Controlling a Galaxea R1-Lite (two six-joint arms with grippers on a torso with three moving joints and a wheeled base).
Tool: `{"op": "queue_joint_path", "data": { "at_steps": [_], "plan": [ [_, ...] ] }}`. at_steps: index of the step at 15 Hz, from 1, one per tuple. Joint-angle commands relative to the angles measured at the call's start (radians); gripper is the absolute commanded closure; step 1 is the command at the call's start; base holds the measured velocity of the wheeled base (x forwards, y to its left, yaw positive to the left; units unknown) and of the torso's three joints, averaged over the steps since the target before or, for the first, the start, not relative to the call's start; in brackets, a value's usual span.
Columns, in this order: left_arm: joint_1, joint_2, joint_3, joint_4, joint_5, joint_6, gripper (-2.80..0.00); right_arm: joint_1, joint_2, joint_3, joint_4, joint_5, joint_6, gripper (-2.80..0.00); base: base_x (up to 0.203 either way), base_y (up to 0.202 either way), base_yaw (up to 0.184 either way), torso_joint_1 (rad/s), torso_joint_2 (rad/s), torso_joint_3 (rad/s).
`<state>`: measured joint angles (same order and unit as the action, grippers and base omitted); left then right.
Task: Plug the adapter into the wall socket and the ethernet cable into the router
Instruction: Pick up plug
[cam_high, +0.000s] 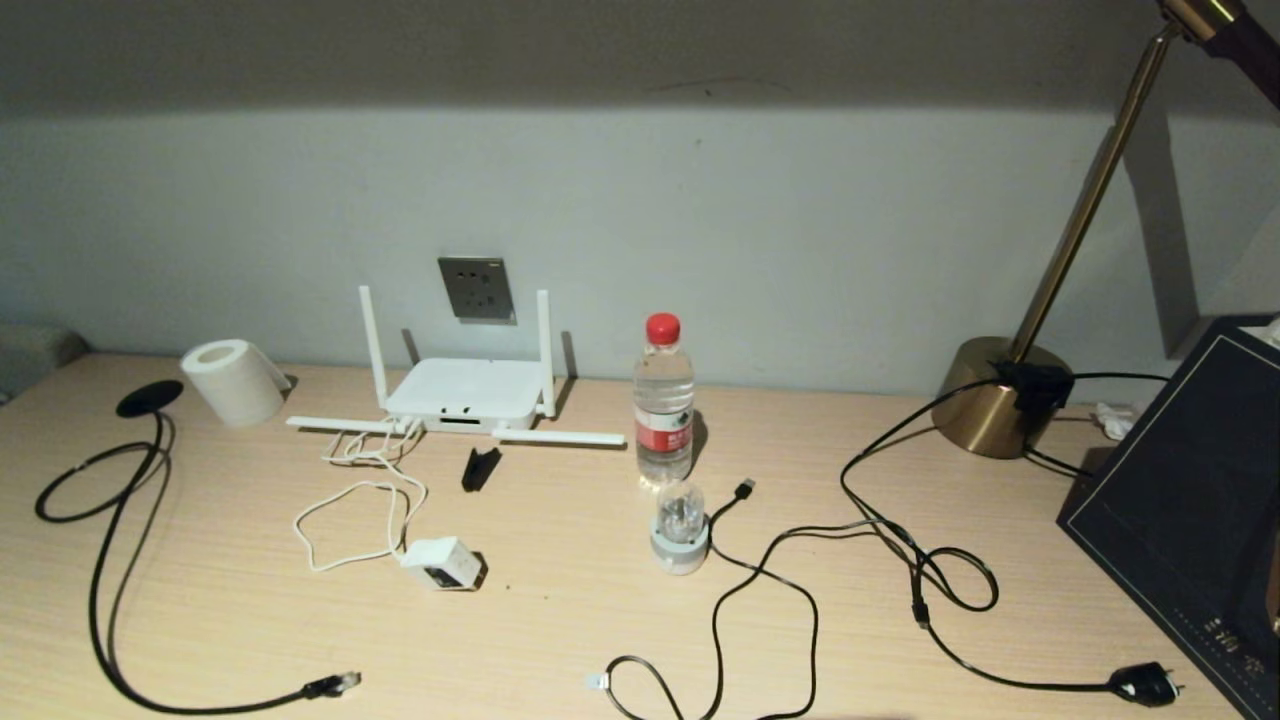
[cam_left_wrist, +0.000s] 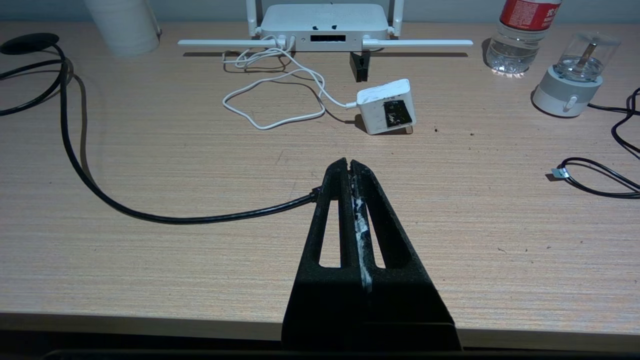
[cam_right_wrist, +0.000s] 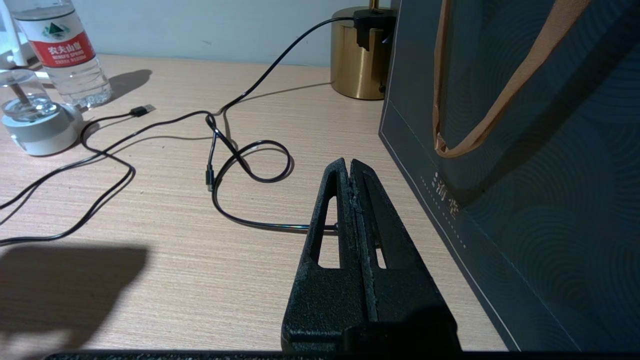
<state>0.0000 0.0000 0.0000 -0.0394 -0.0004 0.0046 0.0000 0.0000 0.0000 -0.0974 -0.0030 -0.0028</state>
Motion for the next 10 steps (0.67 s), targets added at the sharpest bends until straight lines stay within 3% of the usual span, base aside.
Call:
{"op": "queue_joint_path", "data": {
  "at_steps": [1,10],
  "plan": [
    [0.000,0.000,0.014,-0.001,0.000,-0.001,0.00,0.000,0.002,0.035,-0.001,0.000,0.000,0.00,0.000,0.000,0.000,0.000,0.00,0.000],
    [0.000,0.000,0.012,0.001,-0.001,0.012,0.00,0.000,0.002,0.034,-0.002,0.001,0.002,0.00,0.000,0.000,0.000,0.000,0.00,0.000]
  ]
}}
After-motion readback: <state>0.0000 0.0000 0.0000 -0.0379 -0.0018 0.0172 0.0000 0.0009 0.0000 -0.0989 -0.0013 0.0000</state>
